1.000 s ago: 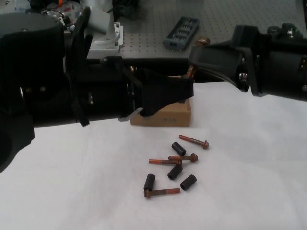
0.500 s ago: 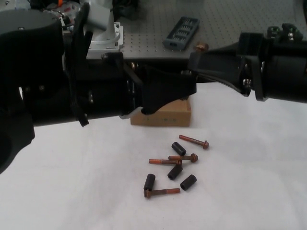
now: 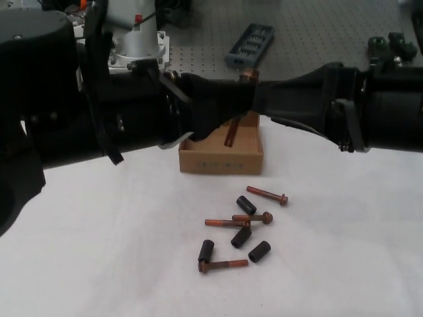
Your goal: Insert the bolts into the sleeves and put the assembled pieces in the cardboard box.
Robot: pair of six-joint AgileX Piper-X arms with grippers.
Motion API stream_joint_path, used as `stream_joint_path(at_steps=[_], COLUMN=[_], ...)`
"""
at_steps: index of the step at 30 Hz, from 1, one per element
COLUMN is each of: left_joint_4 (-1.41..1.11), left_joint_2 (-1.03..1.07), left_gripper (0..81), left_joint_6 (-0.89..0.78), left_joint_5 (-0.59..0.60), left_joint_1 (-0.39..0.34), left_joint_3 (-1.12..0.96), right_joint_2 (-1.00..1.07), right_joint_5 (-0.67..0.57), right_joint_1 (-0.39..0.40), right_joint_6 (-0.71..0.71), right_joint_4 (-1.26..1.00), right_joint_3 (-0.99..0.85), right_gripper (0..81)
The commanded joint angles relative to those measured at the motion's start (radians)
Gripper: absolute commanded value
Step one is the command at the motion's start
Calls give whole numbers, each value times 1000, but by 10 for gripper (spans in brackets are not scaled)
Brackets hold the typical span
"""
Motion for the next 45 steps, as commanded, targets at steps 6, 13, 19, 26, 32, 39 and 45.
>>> stream_joint_path(at_steps=[6, 13, 19, 26, 32, 39, 45], left_joint_4=[-21, -21, -14, 201, 325, 378, 376], left_joint_2=[5, 197, 476, 790, 1009, 1149, 1160], left_gripper=[6, 6, 6, 6, 6, 83, 437], left_joint_6=[111, 143, 161, 234, 270, 271, 262], left_joint_5=[-61, -73, -33, -28, -31, -75, -109], left_joint_1=[5, 93, 159, 181, 181, 181, 181], left_joint_3=[-14, -98, -316, -684, -927, -1033, -1033], right_joint_2=[-17, -68, -113, -125, -125, -125, -125], right_joint_5=[-32, -10, 2, 2, 2, 2, 2], right_joint_1=[-11, -83, -159, -202, -203, -203, -203], right_joint_6=[-93, -251, -330, -337, -404, -404, -404], right_joint_4=[120, 362, 522, 566, 566, 566, 566], right_joint_3=[-7, -7, -7, -5, -5, -5, -5], right_gripper=[364, 364, 256, 27, 29, 29, 29])
